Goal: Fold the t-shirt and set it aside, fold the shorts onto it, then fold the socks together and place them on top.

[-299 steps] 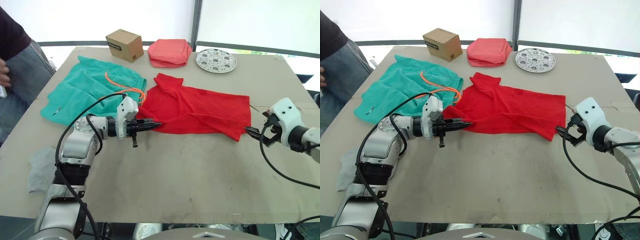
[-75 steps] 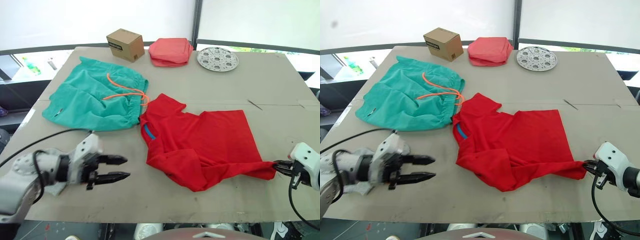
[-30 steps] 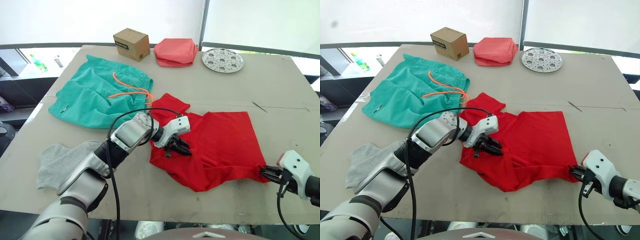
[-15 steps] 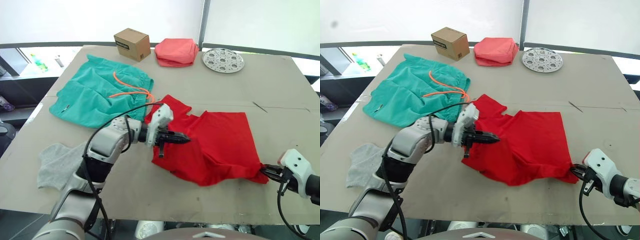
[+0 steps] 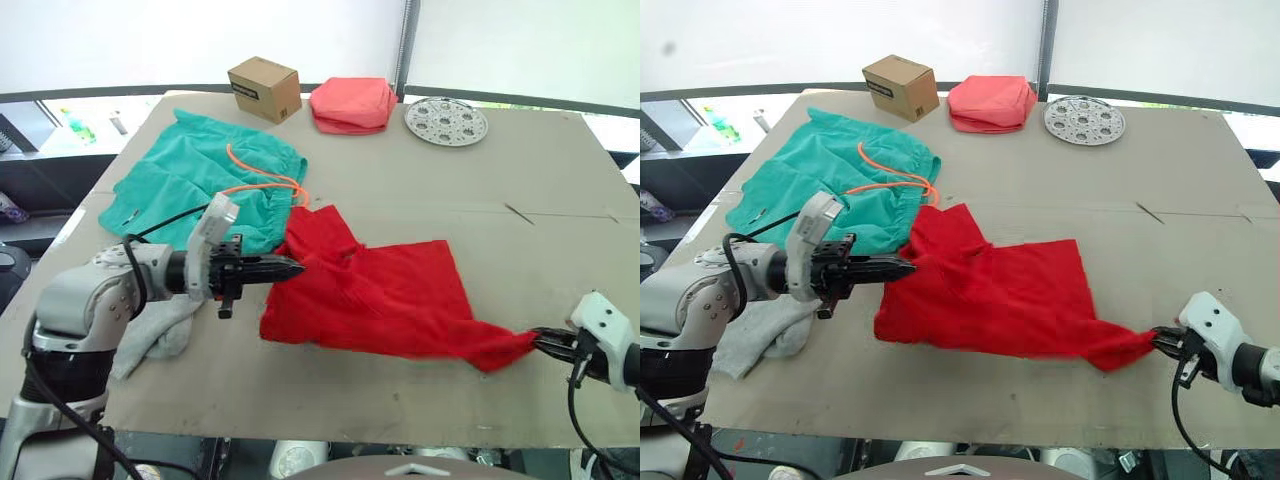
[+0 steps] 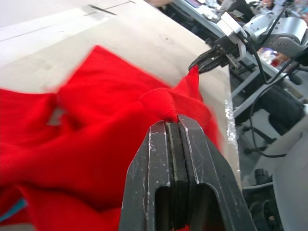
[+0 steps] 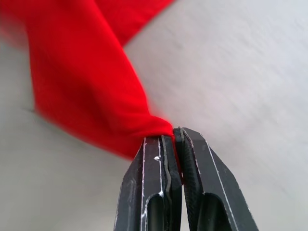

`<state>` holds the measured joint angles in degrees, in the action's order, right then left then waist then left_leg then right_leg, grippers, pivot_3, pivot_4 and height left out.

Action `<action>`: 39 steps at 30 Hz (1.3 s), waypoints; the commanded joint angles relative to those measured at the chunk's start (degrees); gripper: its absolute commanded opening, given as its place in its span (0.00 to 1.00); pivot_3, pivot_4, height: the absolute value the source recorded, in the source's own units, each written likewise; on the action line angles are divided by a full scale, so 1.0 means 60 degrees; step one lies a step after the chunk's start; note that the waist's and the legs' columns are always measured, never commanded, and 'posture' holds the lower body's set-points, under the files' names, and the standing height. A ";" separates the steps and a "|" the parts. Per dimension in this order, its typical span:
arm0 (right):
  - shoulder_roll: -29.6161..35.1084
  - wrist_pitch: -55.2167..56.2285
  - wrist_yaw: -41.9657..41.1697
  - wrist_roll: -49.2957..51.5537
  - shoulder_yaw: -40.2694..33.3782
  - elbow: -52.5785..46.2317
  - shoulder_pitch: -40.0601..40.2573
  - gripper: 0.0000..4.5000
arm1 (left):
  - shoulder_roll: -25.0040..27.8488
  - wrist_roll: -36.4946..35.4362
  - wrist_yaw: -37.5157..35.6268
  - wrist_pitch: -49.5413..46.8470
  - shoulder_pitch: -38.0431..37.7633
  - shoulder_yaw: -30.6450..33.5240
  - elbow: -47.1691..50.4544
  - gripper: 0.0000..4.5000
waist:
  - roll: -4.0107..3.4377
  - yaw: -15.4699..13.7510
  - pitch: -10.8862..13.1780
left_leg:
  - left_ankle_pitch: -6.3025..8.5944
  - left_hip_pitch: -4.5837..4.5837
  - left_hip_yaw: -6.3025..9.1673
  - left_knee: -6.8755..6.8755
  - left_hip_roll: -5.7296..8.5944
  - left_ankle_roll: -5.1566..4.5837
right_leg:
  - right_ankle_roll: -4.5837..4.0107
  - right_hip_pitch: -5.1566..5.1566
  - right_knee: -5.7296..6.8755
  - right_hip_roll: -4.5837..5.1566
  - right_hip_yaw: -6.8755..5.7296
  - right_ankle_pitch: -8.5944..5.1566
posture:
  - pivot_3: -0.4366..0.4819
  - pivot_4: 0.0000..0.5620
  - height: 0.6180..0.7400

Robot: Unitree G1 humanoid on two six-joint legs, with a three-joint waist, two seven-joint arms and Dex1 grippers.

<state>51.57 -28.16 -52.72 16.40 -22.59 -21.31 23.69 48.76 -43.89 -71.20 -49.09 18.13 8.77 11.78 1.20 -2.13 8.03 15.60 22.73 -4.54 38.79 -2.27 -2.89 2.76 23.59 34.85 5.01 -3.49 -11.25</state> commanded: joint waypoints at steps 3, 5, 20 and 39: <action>0.0122 0.0032 0.0156 -0.0093 -0.0328 -0.0057 -0.0311 0.00 | -0.0797 0.0394 0.0829 0.1093 0.0281 -0.0002 0.0139 0.00 | 0.0002 -0.0003 -0.0002 | 0.0000 0.0002 0.0001 0.0001 0.0004 0.0000 | -0.0003 -0.0007 0.0003 -0.0011 0.0001 0.0002 | 0.48 0.27 1.00; 0.0080 -0.0111 0.0161 -0.0005 -0.0292 -0.0286 -0.0308 0.00 | -0.0891 0.0479 0.0920 0.1160 0.0112 -0.0216 0.0317 0.00 | -0.0006 0.0003 -0.0004 | 0.0000 0.0002 0.0002 -0.0007 0.0005 0.0001 | -0.0013 -0.0005 0.0002 -0.0023 0.0002 0.0006 | 0.48 0.27 1.00; 0.0356 -0.0434 0.0409 -0.0200 -0.1257 -0.0188 -0.0188 0.00 | -0.0413 0.1124 0.1047 0.2137 0.0254 0.0215 -0.1228 0.00 | -0.0001 0.0004 -0.0005 | 0.0001 0.0000 -0.0005 -0.0004 -0.0004 0.0000 | 0.0002 -0.0001 0.0000 -0.0004 0.0003 0.0000 | 0.48 0.27 1.00; 0.0376 0.1439 0.4770 -0.2011 0.1005 0.3764 -1.2139 0.00 | -0.2642 0.3677 0.5112 0.8949 1.0311 0.1266 -0.9531 0.00 | 0.0030 0.0271 0.0031 | -0.0031 0.0036 -0.0058 -0.0087 0.0028 0.0048 | 0.0018 0.0017 -0.0025 -0.0023 -0.0018 0.0041 | 0.48 0.27 1.00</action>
<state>52.34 -20.63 -23.84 4.67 -14.39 1.31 -49.88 30.54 -20.24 -38.43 4.05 80.67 13.79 -45.70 1.38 -0.51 8.22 15.42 22.90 -4.90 38.18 -2.11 -2.60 2.96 23.68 34.68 4.88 -3.60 -11.07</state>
